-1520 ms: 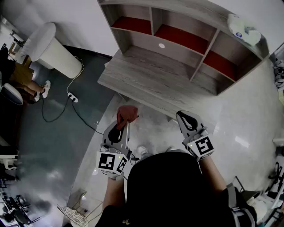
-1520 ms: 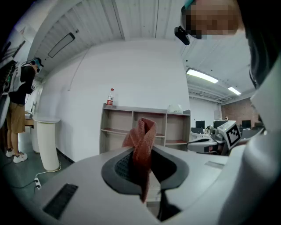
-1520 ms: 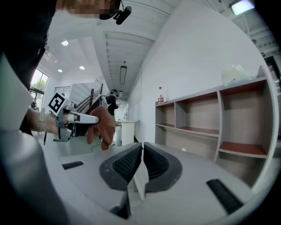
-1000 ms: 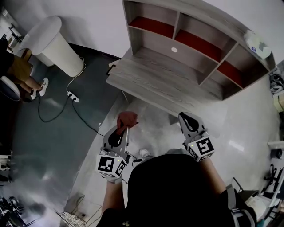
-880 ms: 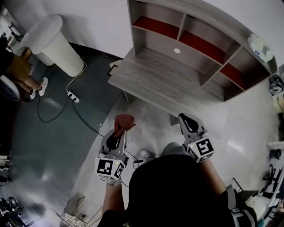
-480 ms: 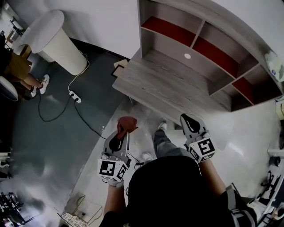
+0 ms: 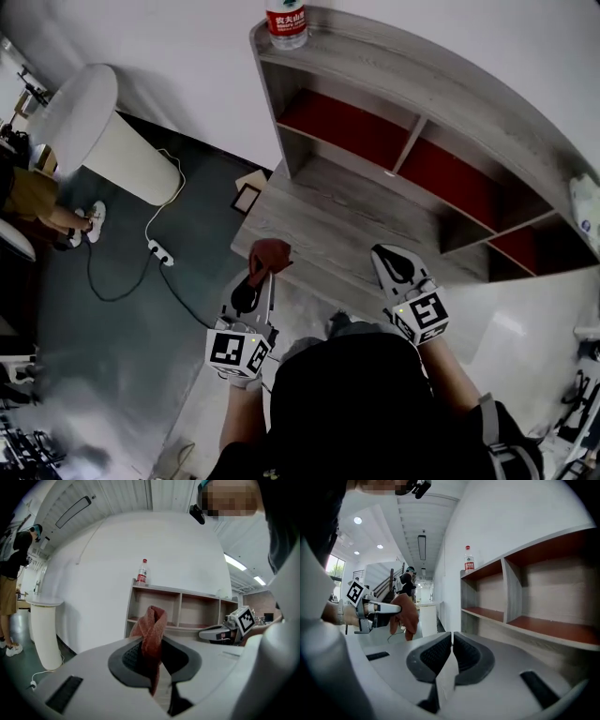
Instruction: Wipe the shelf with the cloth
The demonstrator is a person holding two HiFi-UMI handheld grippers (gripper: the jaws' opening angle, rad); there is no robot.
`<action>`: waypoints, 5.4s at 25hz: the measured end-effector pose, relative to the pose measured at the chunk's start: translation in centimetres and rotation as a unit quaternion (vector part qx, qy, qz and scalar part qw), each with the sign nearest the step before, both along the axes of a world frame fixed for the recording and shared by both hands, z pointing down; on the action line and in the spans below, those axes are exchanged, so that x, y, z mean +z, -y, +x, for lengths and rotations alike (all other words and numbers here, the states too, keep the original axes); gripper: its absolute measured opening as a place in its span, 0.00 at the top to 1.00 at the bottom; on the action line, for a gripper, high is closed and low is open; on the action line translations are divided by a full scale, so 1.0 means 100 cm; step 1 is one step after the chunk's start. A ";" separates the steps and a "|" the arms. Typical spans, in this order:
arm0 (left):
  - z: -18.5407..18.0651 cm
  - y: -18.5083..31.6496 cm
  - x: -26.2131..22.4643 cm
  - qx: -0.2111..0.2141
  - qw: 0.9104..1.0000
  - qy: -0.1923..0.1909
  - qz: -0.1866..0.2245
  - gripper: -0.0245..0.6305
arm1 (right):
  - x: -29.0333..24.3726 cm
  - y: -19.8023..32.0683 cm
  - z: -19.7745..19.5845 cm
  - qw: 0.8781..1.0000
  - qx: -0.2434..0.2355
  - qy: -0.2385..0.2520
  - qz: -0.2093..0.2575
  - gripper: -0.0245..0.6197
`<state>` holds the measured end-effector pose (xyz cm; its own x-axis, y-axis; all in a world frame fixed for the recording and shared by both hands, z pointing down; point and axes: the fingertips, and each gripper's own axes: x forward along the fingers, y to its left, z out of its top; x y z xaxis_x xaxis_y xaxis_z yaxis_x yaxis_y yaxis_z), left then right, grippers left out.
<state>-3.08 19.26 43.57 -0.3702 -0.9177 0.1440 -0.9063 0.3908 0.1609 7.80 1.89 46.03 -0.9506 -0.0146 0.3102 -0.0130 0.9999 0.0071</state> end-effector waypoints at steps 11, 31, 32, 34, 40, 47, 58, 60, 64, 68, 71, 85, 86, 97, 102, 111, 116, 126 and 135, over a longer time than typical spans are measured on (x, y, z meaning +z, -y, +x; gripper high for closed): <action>-0.091 0.100 -0.027 0.050 0.999 0.007 -0.005 0.87 | -0.008 0.052 -0.048 0.998 0.067 0.023 -0.002 0.95; -0.196 0.265 0.001 0.192 0.980 0.007 -0.052 0.87 | -0.001 0.082 -0.075 0.960 0.280 -0.013 0.017 0.95; -0.195 0.271 0.002 0.194 0.979 0.013 -0.057 0.87 | -0.002 0.085 -0.074 0.958 0.285 -0.012 0.018 0.95; -0.192 0.283 0.004 0.200 0.977 0.026 -0.068 0.86 | -0.005 0.090 -0.073 0.956 0.292 -0.011 0.020 0.95; -0.188 0.305 0.006 0.206 0.972 0.054 -0.103 0.86 | -0.010 0.108 -0.066 0.950 0.311 -0.013 0.026 0.95; -0.182 0.320 0.006 0.224 0.962 0.069 -0.139 0.86 | -0.009 0.119 -0.065 0.949 0.313 -0.006 0.025 0.95; -0.174 0.338 0.008 0.227 0.955 0.071 -0.177 0.86 | -0.006 0.122 -0.053 0.947 0.320 -0.005 0.019 0.95; -0.169 0.341 0.008 0.230 0.953 0.079 -0.183 0.86 | -0.005 0.122 -0.049 0.946 0.323 -0.005 0.017 0.95; -0.157 0.348 0.010 0.235 0.948 0.089 -0.193 0.86 | -0.004 0.120 -0.040 0.945 0.328 -0.007 0.014 0.95; -0.141 0.355 0.010 0.244 0.944 0.100 -0.197 0.86 | -0.003 0.118 -0.029 0.942 0.334 -0.008 0.013 0.95; -0.125 0.361 0.011 0.258 0.941 0.098 -0.195 0.86 | -0.003 0.116 -0.019 0.940 0.342 -0.009 0.013 0.95; -0.028 0.386 0.008 0.343 0.917 0.097 -0.179 0.86 | -0.006 0.115 0.050 0.914 0.405 -0.012 0.016 0.95; -0.026 0.386 0.008 0.343 0.916 0.100 -0.180 0.86 | -0.005 0.114 0.052 0.913 0.408 -0.012 0.015 0.95; -0.018 0.373 0.008 0.366 0.913 0.066 -0.169 0.86 | -0.001 0.108 0.044 0.913 0.408 -0.006 0.007 0.95; -0.021 0.364 0.005 0.380 0.914 -0.006 -0.140 0.86 | -0.002 0.110 0.029 0.917 0.398 0.000 0.007 0.95; -0.044 0.353 -0.006 0.374 0.848 -0.374 0.023 0.86 | -0.003 0.115 0.016 0.919 0.393 0.002 0.007 0.95; -0.030 0.353 0.001 0.362 0.797 -0.482 0.041 0.86 | -0.001 0.116 0.018 0.918 0.397 -0.002 0.007 0.95; -0.015 0.358 -0.030 0.399 0.729 -0.545 0.107 0.88 | 0.003 0.117 0.028 0.914 0.406 -0.008 0.003 0.95; -0.014 0.344 -0.129 0.453 0.672 -0.536 0.236 0.88 | 0.004 0.116 0.013 0.922 0.386 -0.006 0.001 0.95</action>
